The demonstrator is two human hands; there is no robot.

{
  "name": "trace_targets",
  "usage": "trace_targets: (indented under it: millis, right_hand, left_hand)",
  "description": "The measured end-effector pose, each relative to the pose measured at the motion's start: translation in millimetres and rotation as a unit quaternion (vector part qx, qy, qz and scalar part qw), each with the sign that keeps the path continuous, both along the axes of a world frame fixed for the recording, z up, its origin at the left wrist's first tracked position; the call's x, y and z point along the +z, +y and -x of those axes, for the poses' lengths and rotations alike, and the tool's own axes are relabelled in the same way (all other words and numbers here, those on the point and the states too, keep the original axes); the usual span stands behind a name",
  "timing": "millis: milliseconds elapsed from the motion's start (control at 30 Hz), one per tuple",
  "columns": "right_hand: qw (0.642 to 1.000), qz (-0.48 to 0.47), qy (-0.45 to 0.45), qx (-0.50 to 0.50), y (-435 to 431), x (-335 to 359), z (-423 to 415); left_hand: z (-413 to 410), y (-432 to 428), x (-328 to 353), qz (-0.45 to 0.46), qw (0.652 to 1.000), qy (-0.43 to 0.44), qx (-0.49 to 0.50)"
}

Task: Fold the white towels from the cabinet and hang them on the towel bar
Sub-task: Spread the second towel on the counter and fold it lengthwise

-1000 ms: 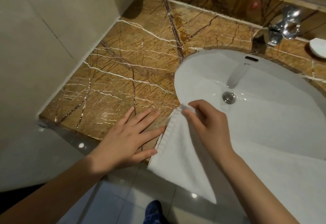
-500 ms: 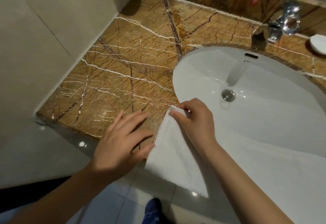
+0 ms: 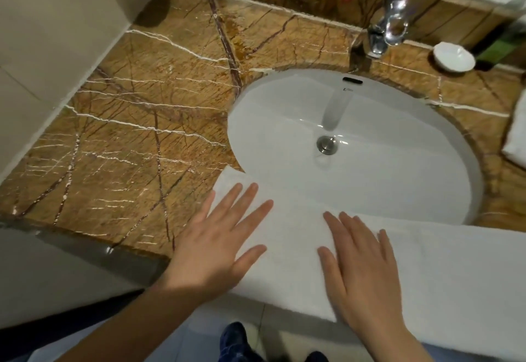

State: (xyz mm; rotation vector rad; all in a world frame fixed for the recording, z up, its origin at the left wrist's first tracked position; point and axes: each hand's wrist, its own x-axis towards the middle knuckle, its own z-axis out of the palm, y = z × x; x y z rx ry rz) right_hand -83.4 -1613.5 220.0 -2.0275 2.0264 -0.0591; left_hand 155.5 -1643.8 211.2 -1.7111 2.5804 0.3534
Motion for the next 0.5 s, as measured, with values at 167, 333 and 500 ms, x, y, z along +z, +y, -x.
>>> trace_targets:
  millis: [167, 333, 500]
  right_hand:
    - [1.000, -0.021, 0.000, 0.020, -12, 5, 33]
    - [0.996, 0.071, -0.039, -0.024, 11, 12, 91]
    - [0.988, 0.036, 0.008, -0.151, 35, 14, 187]
  left_hand:
    - [1, 3, 7, -0.014, 1.000, -0.024, 0.001]
    - [34, 15, 22, -0.026, 0.998, -0.006, 0.049]
    - [75, 21, 13, -0.032, 0.999, 0.007, 0.022]
